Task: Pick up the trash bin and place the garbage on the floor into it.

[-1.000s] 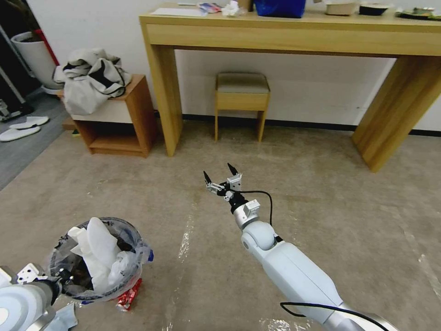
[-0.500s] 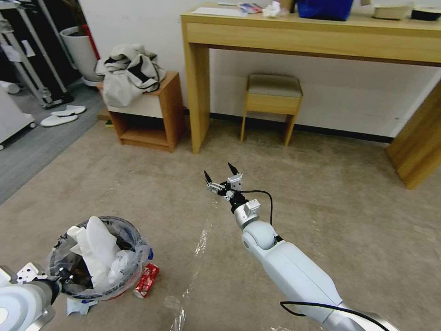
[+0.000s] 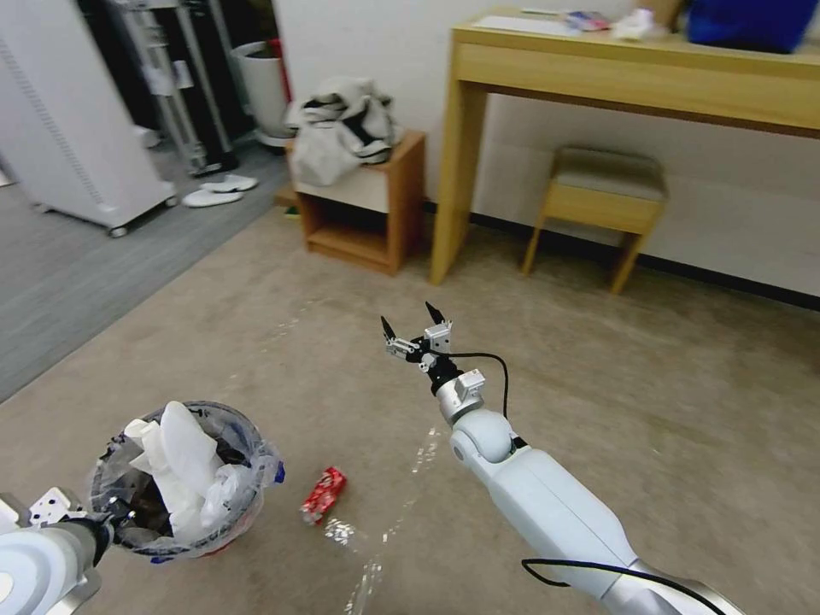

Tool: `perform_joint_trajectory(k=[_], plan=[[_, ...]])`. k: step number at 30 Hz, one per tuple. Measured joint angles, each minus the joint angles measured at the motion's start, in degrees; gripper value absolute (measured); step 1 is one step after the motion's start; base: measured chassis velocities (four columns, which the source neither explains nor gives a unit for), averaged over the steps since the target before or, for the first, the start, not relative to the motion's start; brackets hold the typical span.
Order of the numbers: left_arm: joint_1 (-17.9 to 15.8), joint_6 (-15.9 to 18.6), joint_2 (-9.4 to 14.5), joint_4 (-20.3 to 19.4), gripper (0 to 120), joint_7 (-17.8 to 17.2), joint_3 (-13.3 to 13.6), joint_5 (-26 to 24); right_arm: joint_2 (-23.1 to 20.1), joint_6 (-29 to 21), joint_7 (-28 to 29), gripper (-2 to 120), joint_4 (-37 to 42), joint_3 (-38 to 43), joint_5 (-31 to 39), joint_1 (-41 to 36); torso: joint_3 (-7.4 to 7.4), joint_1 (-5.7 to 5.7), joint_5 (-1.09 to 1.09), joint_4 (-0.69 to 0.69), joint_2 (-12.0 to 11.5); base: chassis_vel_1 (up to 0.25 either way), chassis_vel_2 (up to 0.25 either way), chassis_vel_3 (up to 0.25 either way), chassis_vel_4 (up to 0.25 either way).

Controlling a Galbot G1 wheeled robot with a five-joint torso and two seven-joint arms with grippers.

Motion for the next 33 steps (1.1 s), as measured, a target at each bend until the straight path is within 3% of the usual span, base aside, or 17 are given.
perform_joint_trajectory(k=[17, 23, 33], plan=[[-0.19, -0.03, 0.23, 1.24, 0, 0.50, 0.03, 0.38, 0.70, 0.61, -0.51, 100, -1.43, -0.29, -0.27, 0.47, 0.00, 0.00, 0.00, 0.02, 0.00, 0.120, 0.120, 0.117, 0.113], [-0.67, -0.21, 0.21, 2.03, 0, 0.61, 0.14, 0.87, 0.83, 0.72, -0.66, 100, -2.25, -0.31, -0.30, 1.17, 0.00, 0.00, 0.00, -0.06, 0.00, 0.017, 0.010, 0.017, 0.020], [-1.06, -0.37, 0.15, 2.78, 0, 0.81, 0.25, 1.28, 0.03, 1.69, -1.66, 100, -3.71, -1.00, -0.12, 2.22, 0.00, 0.00, 0.00, -0.02, 0.00, 0.000, 0.000, 0.000, 0.000]])
